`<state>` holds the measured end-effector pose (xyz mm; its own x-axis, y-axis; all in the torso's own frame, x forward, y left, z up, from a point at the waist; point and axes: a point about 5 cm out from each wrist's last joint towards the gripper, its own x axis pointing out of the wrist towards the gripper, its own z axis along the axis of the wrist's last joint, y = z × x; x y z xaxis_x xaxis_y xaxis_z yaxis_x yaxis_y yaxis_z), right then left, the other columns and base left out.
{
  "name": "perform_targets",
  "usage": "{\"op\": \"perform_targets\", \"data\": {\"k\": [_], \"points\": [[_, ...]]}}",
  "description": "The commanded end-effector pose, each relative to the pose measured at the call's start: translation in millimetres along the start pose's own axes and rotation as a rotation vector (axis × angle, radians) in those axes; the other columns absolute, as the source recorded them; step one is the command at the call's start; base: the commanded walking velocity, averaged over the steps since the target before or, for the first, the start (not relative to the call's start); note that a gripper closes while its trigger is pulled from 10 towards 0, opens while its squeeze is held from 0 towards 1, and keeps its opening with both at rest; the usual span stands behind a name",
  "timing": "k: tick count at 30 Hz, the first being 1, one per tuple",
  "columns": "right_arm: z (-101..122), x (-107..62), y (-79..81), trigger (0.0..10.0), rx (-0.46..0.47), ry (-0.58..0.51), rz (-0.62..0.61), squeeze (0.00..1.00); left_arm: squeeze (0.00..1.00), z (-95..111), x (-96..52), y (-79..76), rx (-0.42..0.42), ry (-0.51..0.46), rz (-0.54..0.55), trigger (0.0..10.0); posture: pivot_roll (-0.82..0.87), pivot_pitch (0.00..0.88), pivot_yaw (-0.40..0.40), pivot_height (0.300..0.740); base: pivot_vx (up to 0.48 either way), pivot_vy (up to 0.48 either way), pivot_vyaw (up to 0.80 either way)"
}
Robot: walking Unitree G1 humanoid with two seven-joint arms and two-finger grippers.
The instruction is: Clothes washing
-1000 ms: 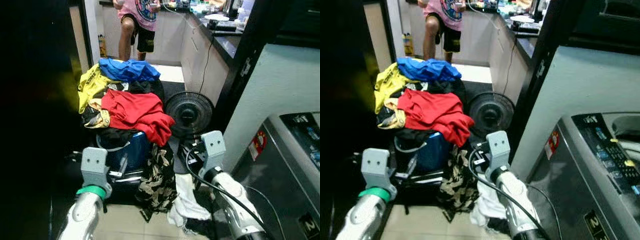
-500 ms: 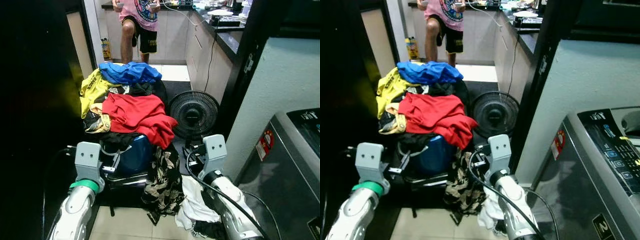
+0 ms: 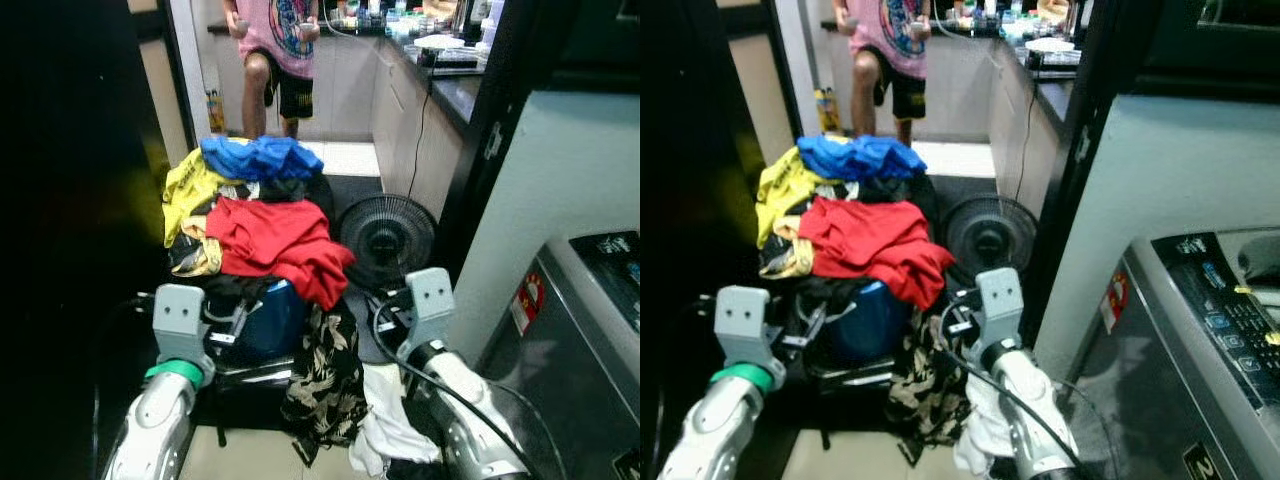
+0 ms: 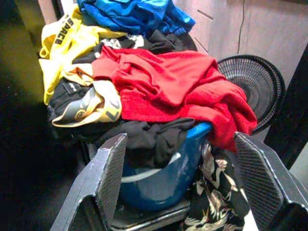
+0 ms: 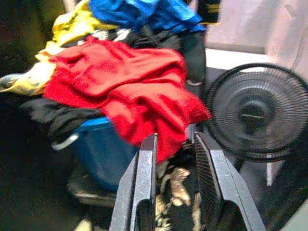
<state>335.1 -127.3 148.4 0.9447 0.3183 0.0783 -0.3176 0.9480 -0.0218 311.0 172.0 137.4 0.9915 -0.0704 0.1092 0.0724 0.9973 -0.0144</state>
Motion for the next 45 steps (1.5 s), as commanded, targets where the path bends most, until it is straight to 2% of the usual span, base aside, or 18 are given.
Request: {"op": "perform_targets", "data": {"k": [1, 6, 36, 41, 44, 45], "points": [[-0.8, 2.0, 5.9, 10.0, 0.008, 0.006, 0.022, 0.0, 0.0, -3.9, -2.3, 5.3, 0.0, 0.014, 0.021, 10.0, 0.0, 0.0, 0.045, 0.74, 0.439, 0.0, 0.0], [0.6, 3.0, 5.1, 10.0, 0.001, 0.007, 0.033, 0.0, 0.0, -4.4, -2.1, 4.7, -0.01, 0.008, 0.03, 10.0, 0.0, 0.0, 0.024, 0.74, 0.442, 0.0, 0.0], [7.1, 5.9, 4.8, 10.0, -0.008, -0.005, 0.056, 0.0, 0.0, -6.2, -4.0, 2.0, -0.014, 0.0, 0.034, 10.0, -0.01, 0.0, 0.006, 0.74, 0.443, 0.0, 0.0], [23.7, 12.0, 6.7, 10.0, 0.022, -0.049, 0.083, 0.0, 0.0, -4.6, -2.7, 1.2, -0.018, -0.011, 0.038, 10.0, -0.01, 0.0, -0.002, 0.74, 0.434, 0.0, 0.0], [28.9, 14.0, 9.9, 10.0, -0.02, -0.061, 0.108, 0.0, 0.0, -4.7, -3.0, 1.1, -0.019, -0.013, 0.041, 10.0, -0.01, 0.0, -0.006, 0.74, 0.426, 0.0, 0.53], [31.1, 15.1, 10.6, 10.0, 0.0, -0.066, 0.108, 0.0, 0.0, -4.8, -2.9, 1.2, -0.02, -0.012, 0.044, 10.0, -0.01, 0.0, -0.006, 0.74, 0.379, 0.0, 0.0]]}}
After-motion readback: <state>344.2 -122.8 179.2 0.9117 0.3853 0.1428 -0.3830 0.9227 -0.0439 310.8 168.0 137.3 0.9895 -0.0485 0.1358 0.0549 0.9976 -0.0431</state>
